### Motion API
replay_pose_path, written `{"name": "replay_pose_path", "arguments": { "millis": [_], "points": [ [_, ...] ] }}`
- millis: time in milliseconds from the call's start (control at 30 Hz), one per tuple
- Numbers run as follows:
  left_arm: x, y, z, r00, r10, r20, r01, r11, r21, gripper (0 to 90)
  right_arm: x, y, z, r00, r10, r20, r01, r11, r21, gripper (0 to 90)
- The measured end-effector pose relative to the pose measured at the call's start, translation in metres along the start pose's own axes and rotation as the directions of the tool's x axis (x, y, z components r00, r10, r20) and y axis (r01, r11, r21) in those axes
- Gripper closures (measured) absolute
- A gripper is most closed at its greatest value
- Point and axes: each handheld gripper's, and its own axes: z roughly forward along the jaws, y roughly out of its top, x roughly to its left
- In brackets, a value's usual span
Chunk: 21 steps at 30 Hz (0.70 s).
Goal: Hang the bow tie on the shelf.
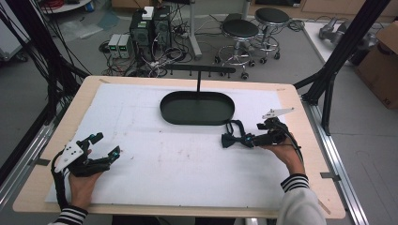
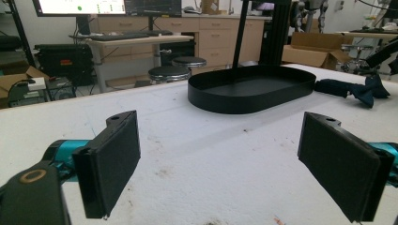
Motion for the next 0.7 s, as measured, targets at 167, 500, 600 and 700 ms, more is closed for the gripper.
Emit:
{"name": "replay_pose_path", "arguments": {
  "millis": [167, 500, 600, 700],
  "points": [
    [0.000, 0.000, 0.000, 1.0000, -0.001, 0.000, 0.001, 1.0000, 0.000, 13.8, -0.001, -0.003, 0.006, 0.9993, -0.016, -0.033, 0.017, 0.999, 0.039, 17.1],
    [-0.001, 0.000, 0.000, 1.0000, 0.002, 0.001, -0.002, 1.0000, 0.002, 13.9, -0.005, -0.006, 0.014, 0.9976, -0.017, -0.067, 0.024, 0.995, 0.099, 25.9],
    [-0.001, 0.000, 0.000, 1.0000, 0.007, 0.003, -0.007, 1.0000, 0.005, 13.9, -0.005, -0.007, 0.015, 0.9972, -0.010, -0.074, 0.018, 0.994, 0.112, 28.0],
    [-0.001, 0.000, 0.000, 1.0000, 0.009, 0.003, -0.009, 1.0000, 0.002, 14.0, -0.006, -0.008, 0.017, 0.9966, -0.005, -0.083, 0.015, 0.992, 0.124, 34.7]
  ]
}}
